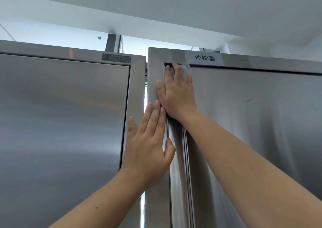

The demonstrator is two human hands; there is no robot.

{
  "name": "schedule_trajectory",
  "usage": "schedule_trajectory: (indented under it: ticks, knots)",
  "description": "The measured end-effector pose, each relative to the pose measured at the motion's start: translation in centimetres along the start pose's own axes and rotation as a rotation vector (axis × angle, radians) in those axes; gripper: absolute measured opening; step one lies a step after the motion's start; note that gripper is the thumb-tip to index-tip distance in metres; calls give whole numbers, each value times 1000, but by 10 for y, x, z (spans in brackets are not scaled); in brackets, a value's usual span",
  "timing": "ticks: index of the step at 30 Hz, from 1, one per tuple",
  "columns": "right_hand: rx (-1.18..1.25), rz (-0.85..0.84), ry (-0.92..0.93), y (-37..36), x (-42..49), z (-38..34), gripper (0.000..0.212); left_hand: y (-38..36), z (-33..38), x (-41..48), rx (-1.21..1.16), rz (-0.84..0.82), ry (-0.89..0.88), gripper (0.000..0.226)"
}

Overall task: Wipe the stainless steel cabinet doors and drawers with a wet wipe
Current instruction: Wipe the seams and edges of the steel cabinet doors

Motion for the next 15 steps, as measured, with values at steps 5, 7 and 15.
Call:
schedule_trajectory:
  ticks: [5, 7, 15]
  knots:
    - [-21, 3, 21, -1, -3, -2, 56, -1, -1, -3, 10, -4, 0, 66]
    - [-21, -6, 37, -3, -4, -3, 57, -3, -2, -4, -3, -17, -3, 66]
    - [37, -175, 75, -17, 1, -3, 64, -13, -11, -7, -147, -76, 33, 73]
Point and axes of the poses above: each hand's wrist, its own x-axis towards the middle knuckle, its own y-axis out of the back of the hand, z = x × y, the point moved 10 cm from there along x, towards the middle knuckle, and after that the axes turned 13 degrees about -z, right-handed, at the moved point
